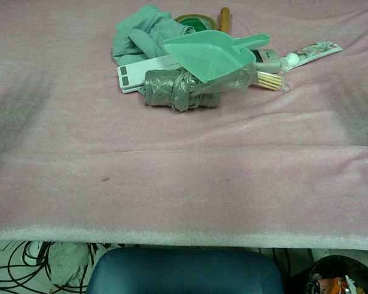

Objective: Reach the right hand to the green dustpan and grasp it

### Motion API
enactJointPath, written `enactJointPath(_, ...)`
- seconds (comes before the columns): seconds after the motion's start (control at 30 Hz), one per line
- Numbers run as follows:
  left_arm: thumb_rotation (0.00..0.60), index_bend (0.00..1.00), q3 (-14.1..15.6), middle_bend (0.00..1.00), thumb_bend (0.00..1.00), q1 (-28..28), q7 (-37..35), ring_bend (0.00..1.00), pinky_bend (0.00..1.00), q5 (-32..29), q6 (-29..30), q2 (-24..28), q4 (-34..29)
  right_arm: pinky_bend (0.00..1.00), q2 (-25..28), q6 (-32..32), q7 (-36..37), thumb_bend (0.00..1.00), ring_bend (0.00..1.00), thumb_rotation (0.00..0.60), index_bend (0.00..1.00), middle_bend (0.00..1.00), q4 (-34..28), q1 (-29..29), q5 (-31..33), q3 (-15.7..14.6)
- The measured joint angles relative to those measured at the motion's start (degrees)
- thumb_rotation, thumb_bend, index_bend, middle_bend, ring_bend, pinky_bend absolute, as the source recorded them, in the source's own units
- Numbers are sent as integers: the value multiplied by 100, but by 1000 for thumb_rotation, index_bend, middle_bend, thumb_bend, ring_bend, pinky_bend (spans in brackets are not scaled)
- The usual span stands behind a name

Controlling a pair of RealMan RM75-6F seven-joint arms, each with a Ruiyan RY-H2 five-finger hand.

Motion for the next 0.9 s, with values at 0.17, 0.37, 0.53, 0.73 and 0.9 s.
enactJointPath(0.17, 600, 0, 4, 0, 0, 3, -2, 0, 0, 0, 0, 0, 5, 233, -3, -12, -2, 132, 0, 600, 0, 0, 2, -2, -7, 4)
enactJointPath(0.37, 600, 0, 8, 0, 0, 33, -51, 0, 0, 7, 50, 19, 15, 233, -19, -52, -25, 131, 0, 600, 0, 0, -27, 18, -33, 5)
enactJointPath(0.53, 600, 0, 1, 0, 0, 48, -110, 0, 0, -9, 66, 34, 36, 233, -71, -137, -70, 131, 0, 600, 0, 0, -54, 76, -43, 25)
enactJointPath(0.73, 600, 0, -5, 0, 0, 37, -112, 0, 0, -31, 31, 36, 24, 233, -173, -323, -121, 129, 0, 600, 0, 0, -134, 229, 36, 141)
enactJointPath(0.9, 600, 0, -9, 0, 0, 25, -128, 0, 0, -47, 0, 42, 10, 233, -338, -622, -215, 126, 4, 600, 0, 0, -187, 476, 179, 314)
